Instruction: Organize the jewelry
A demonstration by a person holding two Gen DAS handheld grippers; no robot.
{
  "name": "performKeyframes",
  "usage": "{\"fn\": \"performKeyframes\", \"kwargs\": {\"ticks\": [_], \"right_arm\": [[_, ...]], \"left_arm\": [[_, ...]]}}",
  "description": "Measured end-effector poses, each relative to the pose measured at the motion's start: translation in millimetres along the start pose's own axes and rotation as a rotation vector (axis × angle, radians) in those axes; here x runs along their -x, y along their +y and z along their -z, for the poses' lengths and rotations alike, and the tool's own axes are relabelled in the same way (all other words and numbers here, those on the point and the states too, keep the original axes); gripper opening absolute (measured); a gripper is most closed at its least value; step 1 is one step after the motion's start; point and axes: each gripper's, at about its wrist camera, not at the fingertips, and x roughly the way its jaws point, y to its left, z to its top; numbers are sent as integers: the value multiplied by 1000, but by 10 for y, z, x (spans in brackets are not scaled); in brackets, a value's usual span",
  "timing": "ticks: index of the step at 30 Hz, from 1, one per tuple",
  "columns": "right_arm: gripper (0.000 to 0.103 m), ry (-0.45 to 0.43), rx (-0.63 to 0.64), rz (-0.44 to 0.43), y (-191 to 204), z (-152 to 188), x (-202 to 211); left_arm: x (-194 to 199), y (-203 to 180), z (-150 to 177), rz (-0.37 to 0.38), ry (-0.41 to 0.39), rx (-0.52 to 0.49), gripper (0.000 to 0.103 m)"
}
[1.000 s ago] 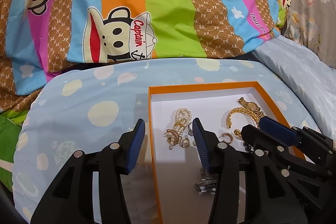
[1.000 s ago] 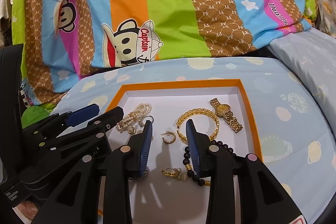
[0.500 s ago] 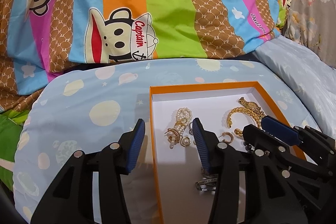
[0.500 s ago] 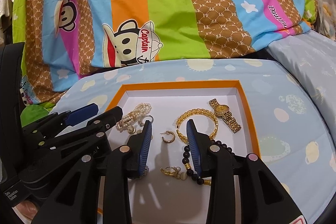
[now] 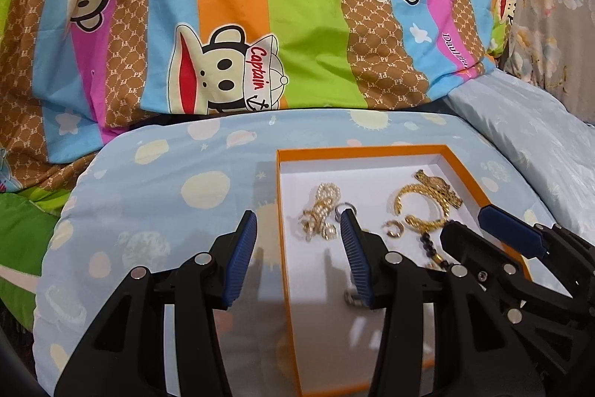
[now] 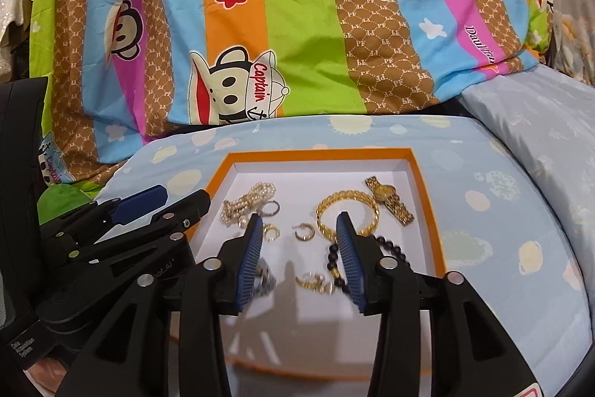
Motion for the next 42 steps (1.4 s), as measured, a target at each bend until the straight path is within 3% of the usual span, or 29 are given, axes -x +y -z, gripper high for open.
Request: {"fn": "performKeyframes", "kwargs": {"ticks": [5, 12, 18, 22, 25, 42], "right_arm": [[47, -10, -23, -6, 27, 209, 268], [61, -90, 11, 112, 111, 577, 571], [62, -58, 5, 140, 100, 750, 637], [68, -65, -8, 160, 76, 785, 671], [69, -59, -27, 157, 32, 786, 659], [69, -30, -12, 195, 46, 786, 605]], "left_arm": [[284, -33, 197, -9, -13, 0, 45], [516, -98, 574, -49, -3, -18, 45], [586, -114, 794, -70, 6, -6, 45], [616, -118, 828, -67, 0, 0, 47], [624, -104, 826, -68, -8, 7, 56], [575, -129, 826, -86, 16, -4, 57]]}}
